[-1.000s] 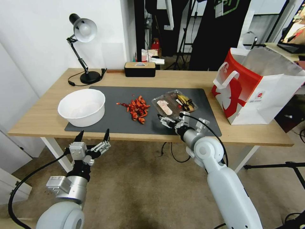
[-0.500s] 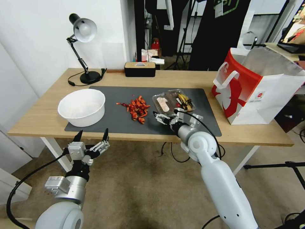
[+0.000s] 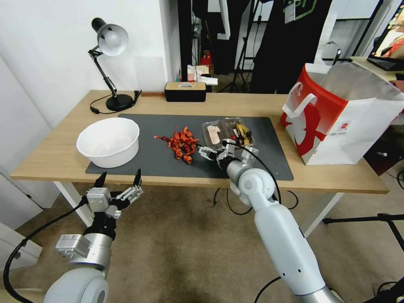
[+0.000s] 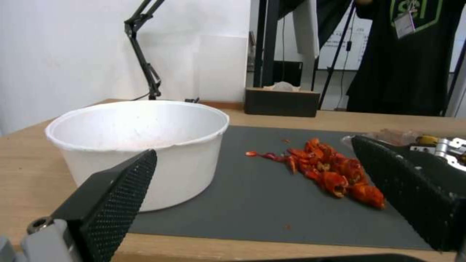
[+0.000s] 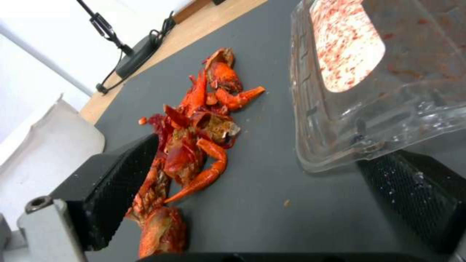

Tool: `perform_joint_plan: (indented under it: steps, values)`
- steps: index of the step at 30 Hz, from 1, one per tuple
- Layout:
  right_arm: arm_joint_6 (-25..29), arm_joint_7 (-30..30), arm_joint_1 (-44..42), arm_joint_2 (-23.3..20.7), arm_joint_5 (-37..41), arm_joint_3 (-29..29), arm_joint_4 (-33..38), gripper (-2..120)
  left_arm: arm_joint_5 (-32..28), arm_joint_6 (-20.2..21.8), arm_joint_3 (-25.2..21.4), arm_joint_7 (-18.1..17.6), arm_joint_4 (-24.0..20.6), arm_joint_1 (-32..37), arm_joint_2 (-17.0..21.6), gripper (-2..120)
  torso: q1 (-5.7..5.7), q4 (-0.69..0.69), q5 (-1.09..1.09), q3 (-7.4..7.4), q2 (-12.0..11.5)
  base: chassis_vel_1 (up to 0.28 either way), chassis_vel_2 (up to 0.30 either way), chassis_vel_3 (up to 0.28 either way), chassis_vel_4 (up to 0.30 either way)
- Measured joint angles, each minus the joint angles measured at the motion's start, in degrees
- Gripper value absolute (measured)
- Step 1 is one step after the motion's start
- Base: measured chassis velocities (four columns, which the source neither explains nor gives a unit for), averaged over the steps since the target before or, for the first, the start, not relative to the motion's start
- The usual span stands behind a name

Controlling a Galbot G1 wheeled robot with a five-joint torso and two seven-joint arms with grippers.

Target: Close the disposable takeout box, then place it into the delivery bag.

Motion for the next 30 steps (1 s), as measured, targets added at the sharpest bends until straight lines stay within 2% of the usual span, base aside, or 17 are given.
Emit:
perform_joint_plan:
  steps: [12,20,22,23,24,27,28,30]
  values:
    - [-2.5,-0.1,-2.8,-2.9,1.5,0.3,4.8,100,-0.2,0.4,-0.1,0.0,-0.5,0.0,0.3,100,0.00,0.00,0.01,0.00,0.0,0.000,0.000,0.000,0.000]
    - [-4.1,-1.3,-9.3,-6.8,2.3,1.6,14.9,100,-0.6,0.6,0.0,0.0,-0.8,-0.1,0.9,100,0.00,0.01,0.01,0.00,0.0,0.000,0.000,0.000,0.000]
    - [-4.1,-3.4,-12.4,-8.5,2.2,2.6,18.7,100,-1.0,0.9,0.1,0.0,-1.1,-0.2,1.1,100,-0.01,0.00,0.02,0.00,0.0,0.000,0.000,0.000,0.000]
    - [-2.7,-6.9,-15.0,-10.1,0.5,3.7,21.0,100,-1.4,1.1,0.2,0.0,-1.3,-0.3,1.3,100,-0.01,0.00,0.02,-0.01,0.0,0.000,0.000,0.000,0.000]
    - [-2.7,-6.9,-15.0,-10.1,0.5,3.7,21.0,100,-1.4,1.1,0.2,0.0,-1.3,-0.3,1.3,100,-0.01,0.00,0.02,-0.01,0.0,0.000,0.000,0.000,0.000]
    - [4.6,-16.4,-19.1,-13.5,-7.5,6.4,23.6,100,-2.0,1.2,0.4,-0.2,-1.3,-0.7,2.2,100,-0.02,-0.01,0.01,-0.01,0.0,0.000,0.000,0.000,0.000]
    - [4.6,-16.4,-19.1,-13.5,-7.5,6.4,23.6,100,-2.0,1.2,0.4,-0.2,-1.3,-0.7,2.2,100,-0.02,-0.01,0.01,-0.01,0.0,0.000,0.000,0.000,0.000]
    - [10.4,-21.0,-21.1,-15.5,-12.6,9.5,24.3,100,-2.8,1.7,0.8,-0.4,-1.7,-1.2,3.0,100,-0.02,0.01,0.02,0.00,0.0,0.000,0.000,0.000,0.000]
